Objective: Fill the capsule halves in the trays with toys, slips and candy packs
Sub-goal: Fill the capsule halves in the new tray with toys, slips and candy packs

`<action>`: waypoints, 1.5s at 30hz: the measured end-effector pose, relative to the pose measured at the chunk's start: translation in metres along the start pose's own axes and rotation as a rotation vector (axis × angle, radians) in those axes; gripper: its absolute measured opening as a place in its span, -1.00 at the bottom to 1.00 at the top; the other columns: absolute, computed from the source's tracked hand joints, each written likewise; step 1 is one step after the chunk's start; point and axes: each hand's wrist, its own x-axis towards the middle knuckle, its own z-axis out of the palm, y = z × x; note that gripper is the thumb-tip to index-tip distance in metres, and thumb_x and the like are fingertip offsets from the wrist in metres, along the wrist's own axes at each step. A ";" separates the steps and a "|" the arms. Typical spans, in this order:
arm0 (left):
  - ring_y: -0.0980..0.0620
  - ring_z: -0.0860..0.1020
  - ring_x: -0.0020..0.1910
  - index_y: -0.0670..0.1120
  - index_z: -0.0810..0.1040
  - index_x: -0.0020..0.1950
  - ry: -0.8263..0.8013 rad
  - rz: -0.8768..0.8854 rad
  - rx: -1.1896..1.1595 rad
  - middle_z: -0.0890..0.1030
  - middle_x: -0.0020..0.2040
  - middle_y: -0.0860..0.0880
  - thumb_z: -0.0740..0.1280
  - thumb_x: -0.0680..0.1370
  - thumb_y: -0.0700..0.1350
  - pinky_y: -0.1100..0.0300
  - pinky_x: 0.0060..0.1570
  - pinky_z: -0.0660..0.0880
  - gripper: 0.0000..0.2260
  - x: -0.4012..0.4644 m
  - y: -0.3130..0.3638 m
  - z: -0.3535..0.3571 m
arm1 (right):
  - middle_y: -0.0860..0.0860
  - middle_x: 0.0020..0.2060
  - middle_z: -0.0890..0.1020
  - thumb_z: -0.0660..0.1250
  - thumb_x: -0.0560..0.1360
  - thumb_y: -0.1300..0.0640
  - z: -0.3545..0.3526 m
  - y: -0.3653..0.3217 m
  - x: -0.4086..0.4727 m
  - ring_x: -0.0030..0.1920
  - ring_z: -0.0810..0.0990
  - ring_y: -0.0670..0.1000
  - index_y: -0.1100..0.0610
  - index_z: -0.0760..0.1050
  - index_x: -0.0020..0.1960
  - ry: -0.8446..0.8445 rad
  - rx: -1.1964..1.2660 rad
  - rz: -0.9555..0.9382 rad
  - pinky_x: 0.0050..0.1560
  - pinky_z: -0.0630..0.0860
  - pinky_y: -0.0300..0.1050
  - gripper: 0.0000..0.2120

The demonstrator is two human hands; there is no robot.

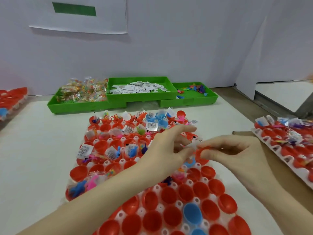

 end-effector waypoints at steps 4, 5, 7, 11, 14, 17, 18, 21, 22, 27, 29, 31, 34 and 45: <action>0.11 0.60 -0.26 -0.04 0.44 0.25 -0.045 0.015 0.013 0.59 -0.21 0.02 0.29 0.51 -0.34 0.33 -0.11 0.55 -0.63 0.001 0.005 0.001 | -0.06 -0.19 0.62 0.42 0.19 0.16 0.001 0.003 0.000 -0.30 0.61 -0.05 -0.06 0.67 -0.25 0.031 -0.128 -0.015 -0.24 0.56 -0.25 -0.81; 0.17 0.58 -0.26 -0.04 0.44 0.25 -0.063 0.017 0.017 0.59 -0.22 0.02 0.28 0.51 -0.37 0.37 -0.12 0.53 -0.62 0.001 0.006 0.001 | -0.08 -0.19 0.63 0.45 0.21 0.18 0.002 0.004 0.000 -0.33 0.59 -0.04 -0.09 0.66 -0.25 0.030 -0.173 -0.015 -0.28 0.54 -0.24 -0.80; 0.22 0.55 -0.25 -0.04 0.42 0.28 -0.110 0.015 0.033 0.61 -0.18 -0.03 0.24 0.51 -0.40 0.43 -0.12 0.48 -0.59 0.002 0.006 -0.001 | -0.09 -0.22 0.65 0.48 0.25 0.26 0.001 0.005 0.001 -0.36 0.55 0.00 -0.13 0.66 -0.27 0.022 -0.273 -0.016 -0.30 0.50 -0.18 -0.73; 0.22 0.54 -0.28 0.00 0.32 0.37 -0.185 -0.024 0.041 0.63 -0.04 -0.11 0.12 0.55 -0.42 0.33 -0.06 0.53 -0.53 0.002 0.005 -0.001 | -0.07 -0.26 0.66 0.46 0.32 0.30 -0.003 0.008 0.001 -0.40 0.53 -0.07 -0.13 0.62 -0.24 -0.057 -0.324 0.043 -0.30 0.50 -0.29 -0.70; 0.21 0.58 -0.23 0.05 0.20 0.44 -0.236 -0.078 0.019 0.58 0.02 -0.15 0.08 0.55 -0.41 0.30 0.00 0.54 -0.46 0.002 0.001 0.002 | -0.10 -0.23 0.63 0.42 0.37 0.29 -0.007 0.013 -0.001 -0.32 0.55 -0.07 -0.28 0.59 -0.24 -0.142 -0.369 0.080 -0.22 0.49 -0.30 -0.59; 0.17 0.59 -0.12 0.07 0.14 0.45 -0.262 -0.121 0.010 0.57 -0.01 -0.08 0.05 0.58 -0.33 0.26 0.07 0.53 -0.50 0.002 -0.002 0.004 | -0.17 -0.19 0.62 0.38 0.40 0.32 -0.008 0.017 -0.003 -0.28 0.55 -0.05 -0.37 0.57 -0.26 -0.172 -0.393 0.092 -0.19 0.48 -0.32 -0.49; 0.18 0.58 -0.10 0.07 0.14 0.45 -0.257 -0.125 0.010 0.56 0.03 -0.09 0.05 0.59 -0.31 0.26 0.07 0.53 -0.52 0.003 -0.003 0.005 | -0.15 -0.20 0.62 0.38 0.40 0.32 -0.009 0.017 -0.003 -0.28 0.55 -0.04 -0.36 0.57 -0.25 -0.162 -0.390 0.091 -0.19 0.48 -0.32 -0.49; 0.17 0.58 -0.04 0.06 0.21 0.42 -0.235 -0.124 0.066 0.56 0.10 -0.06 0.07 0.61 -0.22 0.29 0.02 0.52 -0.61 0.004 -0.001 0.003 | -0.05 -0.23 0.63 0.38 0.40 0.30 -0.010 0.019 -0.002 -0.28 0.55 0.02 -0.35 0.59 -0.23 -0.131 -0.411 0.094 -0.18 0.51 -0.23 -0.52; 0.13 0.58 -0.03 0.06 0.26 0.39 -0.221 -0.116 0.106 0.56 0.09 -0.02 0.09 0.62 -0.19 0.34 -0.07 0.52 -0.64 0.005 0.000 0.000 | -0.05 -0.23 0.63 0.38 0.41 0.29 -0.010 0.019 -0.002 -0.28 0.56 0.03 -0.33 0.59 -0.24 -0.124 -0.434 0.099 -0.16 0.52 -0.18 -0.55; 0.08 0.60 -0.11 0.03 0.48 0.17 -0.037 -0.061 0.165 0.59 0.08 0.02 0.19 0.58 -0.15 0.25 -0.08 0.51 -0.79 0.006 0.009 -0.022 | -0.12 -0.23 0.60 0.39 0.43 0.21 -0.009 0.021 -0.006 -0.23 0.54 -0.12 -0.21 0.55 -0.25 -0.213 -0.598 0.152 -0.15 0.49 -0.26 -0.71; 0.09 0.61 -0.16 0.07 0.51 0.05 0.028 -0.031 0.113 0.61 0.03 0.02 0.21 0.57 -0.16 0.19 -0.05 0.52 -0.83 0.005 0.014 -0.030 | -0.13 -0.21 0.57 0.38 0.44 0.19 -0.006 0.021 -0.006 -0.18 0.49 -0.17 -0.19 0.54 -0.25 -0.270 -0.647 0.148 -0.15 0.43 -0.33 -0.74; 0.11 0.61 -0.19 0.08 0.53 -0.01 0.103 0.012 0.087 0.63 -0.02 0.04 0.23 0.55 -0.17 0.19 -0.07 0.53 -0.84 0.005 0.019 -0.038 | -0.13 -0.18 0.54 0.36 0.46 0.15 -0.003 0.019 -0.003 -0.20 0.48 -0.18 -0.22 0.50 -0.25 -0.326 -0.694 0.136 -0.15 0.40 -0.35 -0.74; 0.16 0.61 -0.23 0.06 0.54 -0.04 0.220 0.047 0.065 0.63 -0.09 0.11 0.24 0.54 -0.19 0.21 -0.14 0.53 -0.83 0.006 0.020 -0.050 | -0.17 -0.24 0.56 0.35 0.47 0.14 -0.001 0.017 0.000 -0.22 0.48 -0.24 -0.23 0.48 -0.22 -0.350 -0.724 0.102 -0.17 0.38 -0.40 -0.75; 0.18 0.59 -0.29 0.01 0.56 -0.06 0.376 0.088 0.104 0.63 -0.13 0.06 0.23 0.54 -0.29 0.38 -0.24 0.52 -0.78 -0.001 0.000 -0.079 | -0.13 -0.19 0.59 0.30 0.49 0.11 0.002 0.033 -0.005 -0.16 0.46 -0.26 -0.16 0.44 -0.09 -0.254 -0.858 -0.043 -0.16 0.36 -0.42 -0.84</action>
